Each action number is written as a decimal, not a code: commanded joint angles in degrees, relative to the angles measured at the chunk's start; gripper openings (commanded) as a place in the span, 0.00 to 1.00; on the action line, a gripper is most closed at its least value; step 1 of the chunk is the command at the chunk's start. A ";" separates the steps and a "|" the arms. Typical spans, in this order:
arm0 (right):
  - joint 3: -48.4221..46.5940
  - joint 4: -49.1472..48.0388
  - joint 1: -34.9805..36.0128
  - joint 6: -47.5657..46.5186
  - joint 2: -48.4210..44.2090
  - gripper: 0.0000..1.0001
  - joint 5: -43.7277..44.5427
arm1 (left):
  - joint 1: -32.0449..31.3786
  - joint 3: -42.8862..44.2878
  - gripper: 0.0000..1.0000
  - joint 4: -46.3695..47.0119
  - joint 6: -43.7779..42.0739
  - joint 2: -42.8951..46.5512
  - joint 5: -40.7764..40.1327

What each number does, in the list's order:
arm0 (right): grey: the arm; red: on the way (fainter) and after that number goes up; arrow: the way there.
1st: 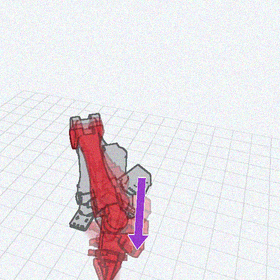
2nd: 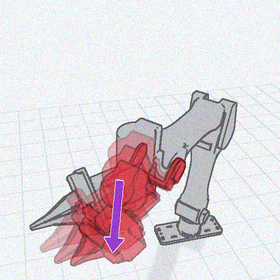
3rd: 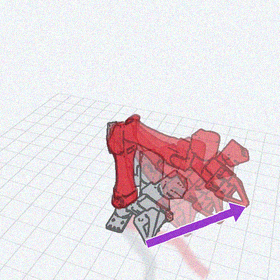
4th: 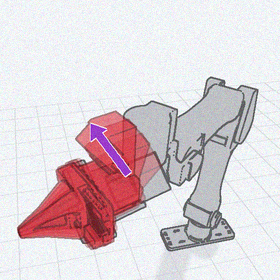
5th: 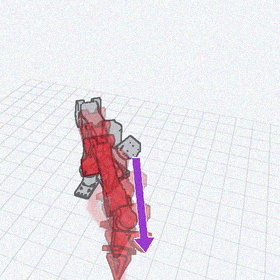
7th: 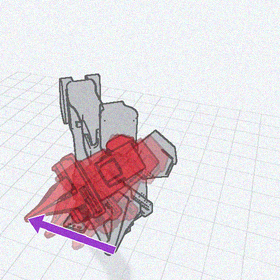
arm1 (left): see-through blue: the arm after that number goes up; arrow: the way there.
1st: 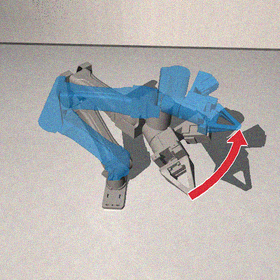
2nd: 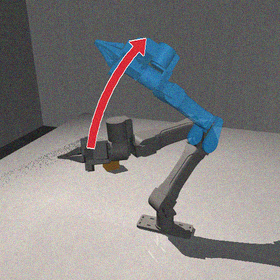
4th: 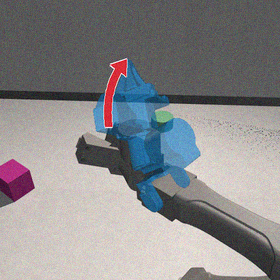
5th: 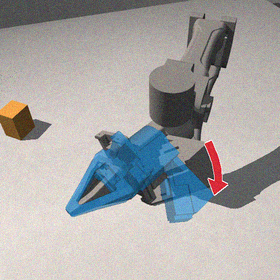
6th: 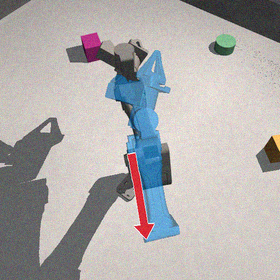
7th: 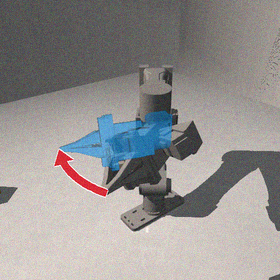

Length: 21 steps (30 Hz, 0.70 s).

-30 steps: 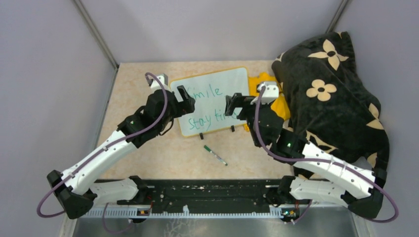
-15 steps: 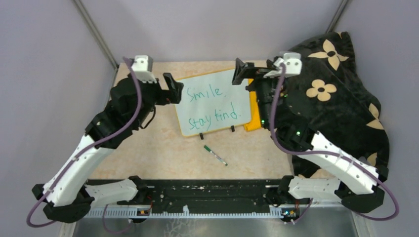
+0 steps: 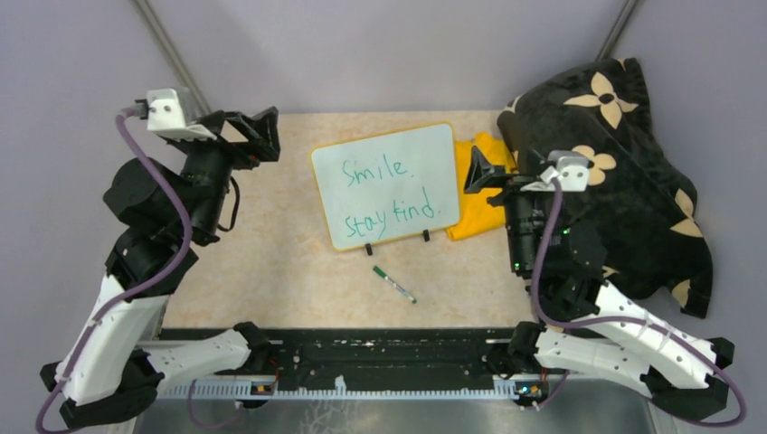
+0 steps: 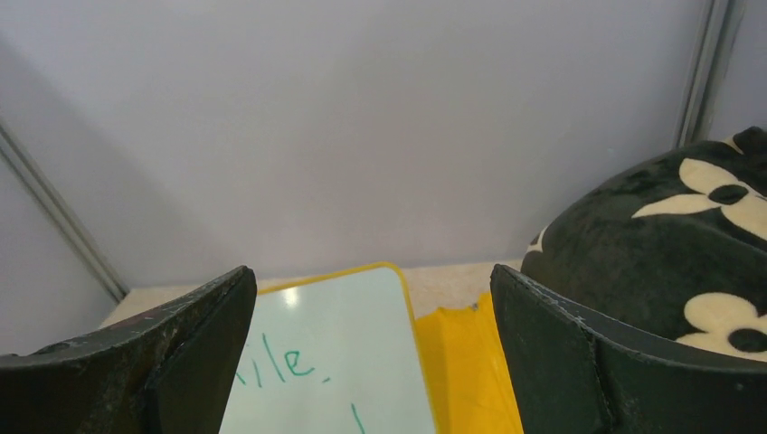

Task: Write a sentence on the whiteboard
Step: Reset both arms

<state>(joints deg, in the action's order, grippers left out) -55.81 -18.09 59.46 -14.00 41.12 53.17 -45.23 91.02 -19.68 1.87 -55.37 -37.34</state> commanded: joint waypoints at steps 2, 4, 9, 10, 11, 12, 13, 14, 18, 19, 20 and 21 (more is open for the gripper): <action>2.72 -6.78 -0.40 -3.56 -2.87 0.99 -1.87 | 0.05 -3.99 0.99 0.34 2.21 1.05 0.84; 2.34 -8.10 -0.38 -3.58 -2.79 0.99 -5.14 | 0.02 -4.37 0.99 -0.23 3.27 1.53 2.48; 0.28 -11.08 -0.39 -2.10 -0.47 0.99 -13.50 | 0.02 -4.96 0.99 -2.32 5.46 1.92 3.68; -0.01 -11.35 -0.35 -1.76 0.56 0.99 -13.93 | 0.05 -5.62 0.99 -2.12 5.88 2.22 3.68; -0.31 -11.43 -0.38 -1.18 1.26 0.99 -14.11 | 0.03 -6.54 0.99 -1.76 6.21 2.71 3.91; -0.48 -11.11 -0.35 -0.61 1.87 0.99 -14.09 | 0.00 -7.36 0.99 -1.17 6.37 3.19 4.31; -0.43 -10.60 -0.39 0.06 2.35 0.99 -14.21 | 0.05 -8.02 0.99 -0.58 6.31 3.63 4.72; -0.26 -10.12 -0.35 0.72 2.67 0.99 -14.19 | 0.06 -8.41 0.99 -0.27 6.31 3.84 4.67; 0.22 -6.21 -0.38 5.24 4.14 0.99 -12.30 | 0.04 -8.88 0.99 -0.73 6.73 3.09 4.46; -0.05 -4.47 -0.34 6.74 4.77 0.99 -11.96 | -0.01 -9.18 0.99 -0.74 7.01 2.88 4.54; -0.37 -2.45 -0.34 8.25 5.45 0.99 -11.66 | 0.05 -9.50 0.99 -0.57 7.23 2.73 4.77; -0.87 -0.51 -0.37 9.92 6.18 0.99 -11.35 | 0.01 -9.88 0.99 -0.38 7.45 2.58 5.08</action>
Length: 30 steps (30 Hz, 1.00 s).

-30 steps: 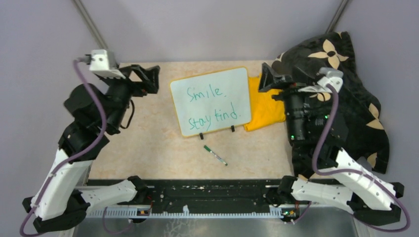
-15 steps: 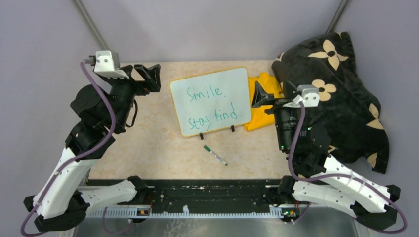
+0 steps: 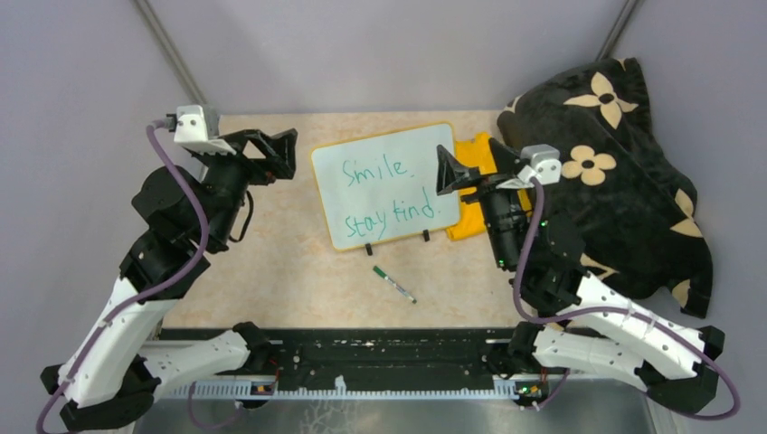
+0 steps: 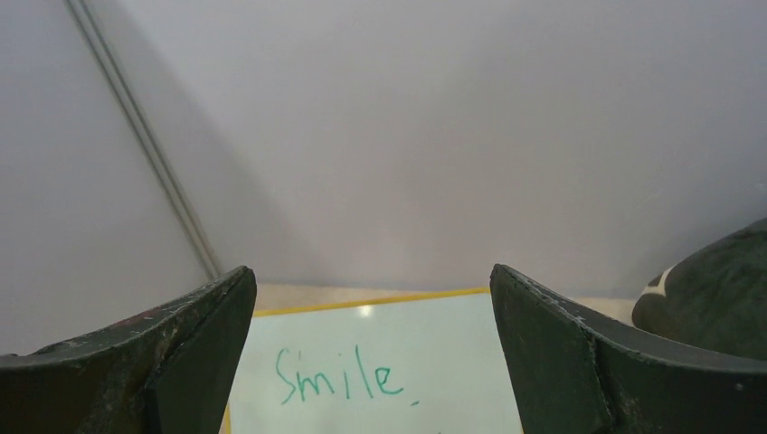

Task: Write a sentence on the whiteboard
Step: Reset both arms

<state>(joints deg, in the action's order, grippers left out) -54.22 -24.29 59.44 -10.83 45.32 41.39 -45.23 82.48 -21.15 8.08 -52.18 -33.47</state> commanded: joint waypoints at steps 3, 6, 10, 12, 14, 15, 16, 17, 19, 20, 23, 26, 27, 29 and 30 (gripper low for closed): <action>-5.83 13.29 -0.38 11.84 4.77 0.99 1.14 | 0.04 -2.19 0.99 1.48 1.73 -0.93 1.80; -10.88 20.43 -0.82 15.33 7.97 0.99 1.69 | 0.03 -2.53 0.99 1.85 1.94 -1.40 2.24; -15.71 29.08 -5.05 21.02 10.61 0.99 -1.71 | 0.01 -2.54 0.99 2.12 1.94 -2.19 2.53; -17.07 33.37 -9.33 25.32 11.07 0.99 -5.68 | 0.02 -2.52 0.99 2.24 1.94 -2.48 2.66; -17.90 36.10 -13.56 29.06 10.90 0.99 -9.18 | 0.03 -2.01 0.99 2.07 1.94 -2.67 3.28; -17.75 36.06 -14.71 29.52 10.41 0.99 -9.37 | 0.05 -1.55 0.99 1.95 1.94 -2.73 3.71; -17.03 35.02 -14.91 28.86 9.57 0.99 -8.63 | 0.00 -0.93 0.99 1.66 1.83 -2.82 4.10; -16.05 33.36 -14.92 28.10 8.53 0.98 -8.07 | 0.01 -0.21 0.99 1.60 1.59 -2.87 4.39; -14.22 30.02 -14.91 26.43 6.21 0.98 -6.80 | 0.05 1.97 0.99 1.97 0.45 -3.08 5.00; -13.86 28.50 -14.88 25.10 5.38 0.98 -6.62 | -0.01 3.64 0.99 2.44 -0.70 -3.37 5.40; -16.64 25.67 -14.91 18.82 4.63 0.98 -6.88 | 0.06 13.38 0.99 2.75 -4.67 -6.08 6.09; -22.53 24.72 -14.52 14.06 5.28 0.99 -6.70 | 0.06 24.18 0.99 3.31 -7.45 -9.65 7.25; -24.02 22.78 -14.14 12.96 5.38 0.99 -6.54 | 0.06 26.52 0.99 3.98 -8.20 -10.58 7.68; -26.55 20.61 -13.96 12.38 5.14 0.98 -7.85 | 0.06 29.88 0.99 6.05 -9.77 -11.55 8.74; -27.35 19.93 -13.92 12.50 5.13 0.99 -8.41 | 0.06 30.36 0.99 7.25 -10.09 -11.82 9.22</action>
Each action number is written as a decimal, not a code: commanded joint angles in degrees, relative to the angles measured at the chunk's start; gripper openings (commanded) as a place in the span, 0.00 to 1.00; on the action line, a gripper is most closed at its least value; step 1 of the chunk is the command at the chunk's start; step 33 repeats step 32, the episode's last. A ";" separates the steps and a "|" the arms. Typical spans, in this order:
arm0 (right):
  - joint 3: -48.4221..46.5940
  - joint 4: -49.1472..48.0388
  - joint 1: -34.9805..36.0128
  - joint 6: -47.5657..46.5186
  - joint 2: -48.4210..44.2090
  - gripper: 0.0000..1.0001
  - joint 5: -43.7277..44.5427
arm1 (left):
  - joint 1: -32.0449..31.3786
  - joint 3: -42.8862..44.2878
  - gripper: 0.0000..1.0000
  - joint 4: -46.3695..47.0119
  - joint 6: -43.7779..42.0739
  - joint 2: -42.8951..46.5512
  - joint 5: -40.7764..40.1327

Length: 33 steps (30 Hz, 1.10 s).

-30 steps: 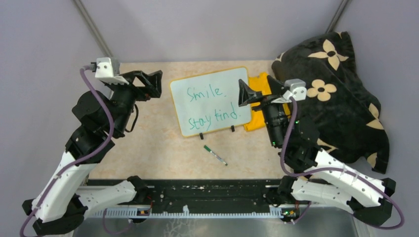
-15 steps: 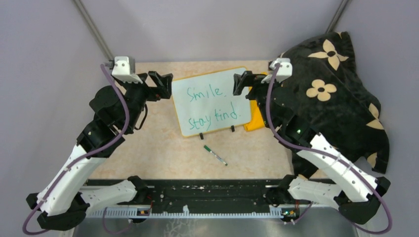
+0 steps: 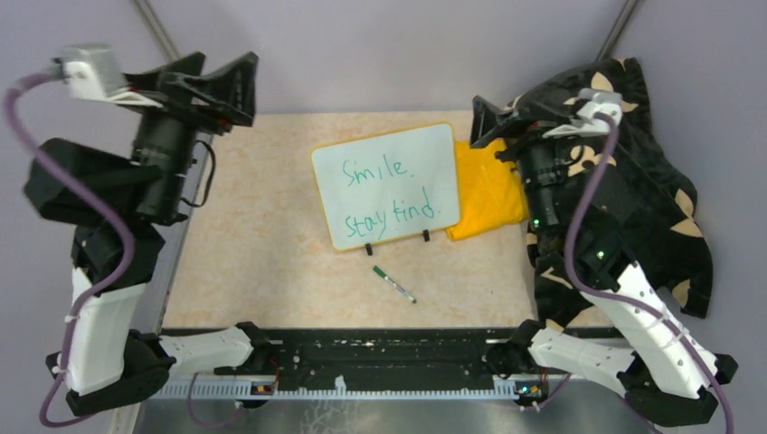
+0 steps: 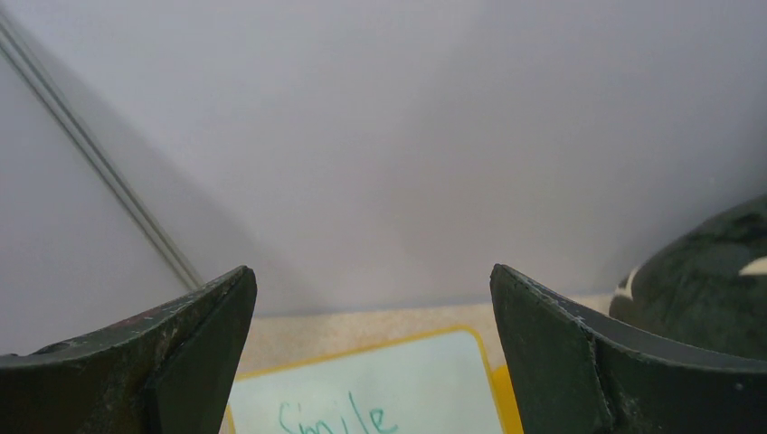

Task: Write a sentence on the whiteboard
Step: Reset both arms

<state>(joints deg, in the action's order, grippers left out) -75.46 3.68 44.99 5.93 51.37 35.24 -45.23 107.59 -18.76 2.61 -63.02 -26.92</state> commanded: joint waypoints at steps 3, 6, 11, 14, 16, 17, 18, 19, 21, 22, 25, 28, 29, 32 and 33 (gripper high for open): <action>-8.16 -9.05 0.53 -3.04 -0.46 0.98 -4.95 | 0.00 6.73 0.99 6.99 -4.73 -1.59 5.32; -8.22 -9.38 0.49 -1.58 -0.01 0.99 -6.92 | 0.04 6.02 0.99 7.68 -3.41 -1.83 5.95; -5.09 -9.14 0.53 -0.92 0.27 0.99 -6.61 | 0.05 -0.88 0.99 7.82 -0.22 0.16 3.09; -2.56 -9.91 0.53 -0.92 0.13 0.99 -4.48 | 0.04 -5.66 0.99 8.05 0.82 1.88 2.32; -1.23 -9.63 0.52 -0.99 0.34 0.99 -3.68 | -0.03 -7.70 0.99 7.34 1.58 2.34 1.70; -0.57 -9.54 0.49 -1.10 0.43 0.99 -3.35 | -0.03 -8.62 0.99 7.12 1.89 2.63 1.66; 0.09 -9.58 0.53 -1.26 0.48 0.99 -2.88 | 0.05 -9.56 0.99 7.08 2.09 2.77 1.75; 0.65 -9.69 0.53 -1.44 0.48 0.99 -2.33 | 0.01 -10.32 0.99 7.12 2.19 3.01 1.79; 1.43 -10.18 0.54 -1.90 0.27 0.99 -1.75 | 0.05 -11.36 0.99 7.14 2.31 3.25 1.89; 1.64 -10.53 0.54 -2.26 0.16 0.99 -1.66 | 0.04 -11.61 0.99 7.34 2.24 3.36 2.20; 2.17 -11.42 0.53 -3.22 -0.28 0.99 -1.29 | 0.06 -12.23 0.99 8.16 2.13 3.88 2.79; 3.04 -12.04 0.53 -3.62 -0.69 0.99 -0.99 | 0.02 -13.32 0.99 9.26 2.09 4.58 3.09; 3.37 -12.18 0.53 -3.67 -0.83 0.99 -0.93 | 0.05 -13.40 0.99 9.13 1.99 4.59 3.05; 4.01 -12.38 0.53 -3.81 -1.01 0.99 -0.93 | 0.03 -13.31 0.99 8.17 2.31 4.06 2.22; 4.01 -12.38 0.53 -3.81 -1.01 0.99 -0.93 | 0.03 -13.31 0.99 8.17 2.31 4.06 2.22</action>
